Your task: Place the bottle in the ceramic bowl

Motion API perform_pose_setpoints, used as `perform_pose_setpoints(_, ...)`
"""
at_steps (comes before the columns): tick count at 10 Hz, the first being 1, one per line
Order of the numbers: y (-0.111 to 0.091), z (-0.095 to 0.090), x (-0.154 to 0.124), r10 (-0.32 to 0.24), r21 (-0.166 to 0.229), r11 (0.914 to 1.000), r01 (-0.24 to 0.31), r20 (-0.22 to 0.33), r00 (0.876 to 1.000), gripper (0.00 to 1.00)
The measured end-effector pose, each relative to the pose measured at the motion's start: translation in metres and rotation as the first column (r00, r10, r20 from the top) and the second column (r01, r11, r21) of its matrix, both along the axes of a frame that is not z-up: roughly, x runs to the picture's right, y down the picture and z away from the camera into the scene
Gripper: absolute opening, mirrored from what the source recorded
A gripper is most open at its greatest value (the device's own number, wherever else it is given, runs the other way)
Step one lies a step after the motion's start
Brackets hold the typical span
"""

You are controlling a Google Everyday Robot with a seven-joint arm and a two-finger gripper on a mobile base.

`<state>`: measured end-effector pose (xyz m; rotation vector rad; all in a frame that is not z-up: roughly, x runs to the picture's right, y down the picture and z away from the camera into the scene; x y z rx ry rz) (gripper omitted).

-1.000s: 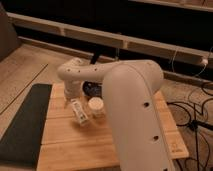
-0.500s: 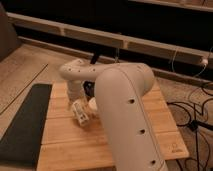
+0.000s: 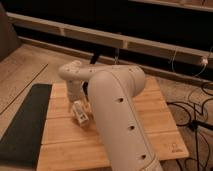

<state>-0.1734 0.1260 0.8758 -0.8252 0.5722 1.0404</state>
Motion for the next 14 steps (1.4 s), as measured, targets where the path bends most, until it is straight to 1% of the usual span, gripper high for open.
perform_pose_setpoints(1, 0.004, 0.001, -0.004, -0.023, -0.017, 0.9996, 0.023, 0.005, 1.000, 0.65)
perform_pose_setpoints(3, 0.009, 0.005, -0.012, -0.051, -0.046, 0.9976, 0.052, 0.013, 0.999, 0.65)
perform_pose_setpoints(6, 0.009, 0.009, -0.017, -0.065, -0.064, 0.9958, 0.066, 0.018, 0.998, 0.64)
perform_pose_setpoints(8, 0.008, 0.012, -0.019, -0.080, -0.066, 0.9944, 0.082, 0.031, 0.996, 0.47)
perform_pose_setpoints(10, 0.007, 0.013, -0.022, -0.109, -0.058, 0.9920, 0.112, 0.051, 0.993, 0.24)
perform_pose_setpoints(11, 0.007, 0.013, -0.023, -0.116, -0.055, 0.9913, 0.120, 0.056, 0.992, 0.16)
perform_pose_setpoints(12, 0.004, 0.013, -0.025, -0.122, -0.044, 0.9912, 0.125, 0.059, 0.991, 0.05)
perform_pose_setpoints(13, -0.004, 0.012, -0.028, -0.126, -0.022, 0.9916, 0.128, 0.062, 0.990, 0.00)
perform_pose_setpoints(14, -0.022, 0.006, -0.038, -0.131, 0.026, 0.9912, 0.130, 0.075, 0.988, 0.00)
